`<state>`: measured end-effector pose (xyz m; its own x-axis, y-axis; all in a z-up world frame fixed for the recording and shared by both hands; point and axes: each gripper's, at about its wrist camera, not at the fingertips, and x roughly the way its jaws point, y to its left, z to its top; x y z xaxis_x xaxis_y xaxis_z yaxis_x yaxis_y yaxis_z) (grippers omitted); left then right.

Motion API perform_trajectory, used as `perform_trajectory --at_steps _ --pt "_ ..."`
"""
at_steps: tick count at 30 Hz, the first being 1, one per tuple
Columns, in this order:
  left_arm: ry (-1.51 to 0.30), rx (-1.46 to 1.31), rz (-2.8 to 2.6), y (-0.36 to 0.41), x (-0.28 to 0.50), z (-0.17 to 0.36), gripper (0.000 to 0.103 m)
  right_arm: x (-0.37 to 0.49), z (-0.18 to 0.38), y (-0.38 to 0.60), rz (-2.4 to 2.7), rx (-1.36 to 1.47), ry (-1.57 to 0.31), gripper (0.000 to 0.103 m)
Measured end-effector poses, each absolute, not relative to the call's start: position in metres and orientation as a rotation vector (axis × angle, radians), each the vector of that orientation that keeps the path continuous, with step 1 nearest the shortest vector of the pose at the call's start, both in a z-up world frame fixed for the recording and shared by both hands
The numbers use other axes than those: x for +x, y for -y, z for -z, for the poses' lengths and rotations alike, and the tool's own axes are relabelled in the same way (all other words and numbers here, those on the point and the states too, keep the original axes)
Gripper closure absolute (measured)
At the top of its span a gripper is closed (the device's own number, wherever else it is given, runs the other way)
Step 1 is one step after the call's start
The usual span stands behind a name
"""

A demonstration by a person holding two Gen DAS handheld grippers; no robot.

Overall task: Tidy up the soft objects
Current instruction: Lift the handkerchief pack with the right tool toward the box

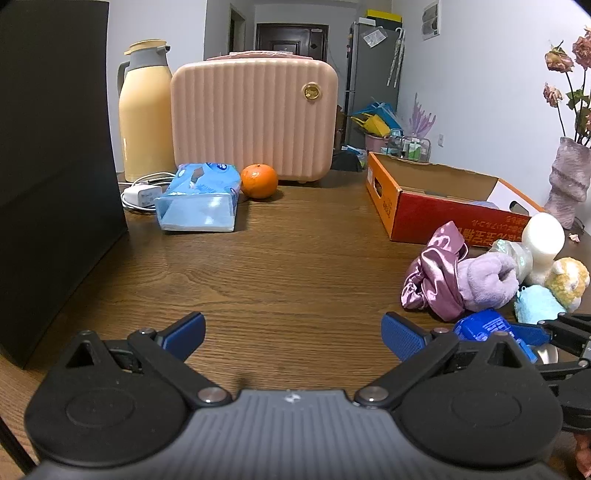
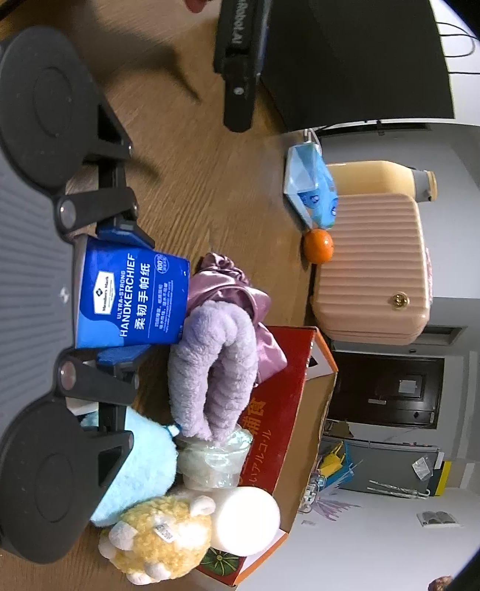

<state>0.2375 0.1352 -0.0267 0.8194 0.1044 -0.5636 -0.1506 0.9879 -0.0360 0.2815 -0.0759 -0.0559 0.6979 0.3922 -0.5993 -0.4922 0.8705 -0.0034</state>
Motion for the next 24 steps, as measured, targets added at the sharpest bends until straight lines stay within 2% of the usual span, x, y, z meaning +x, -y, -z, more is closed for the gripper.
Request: perform_trajectory --at_steps 24 --pt "-0.601 -0.082 -0.135 -0.113 0.24 0.033 0.0 0.262 0.028 0.115 -0.485 -0.032 -0.488 0.051"
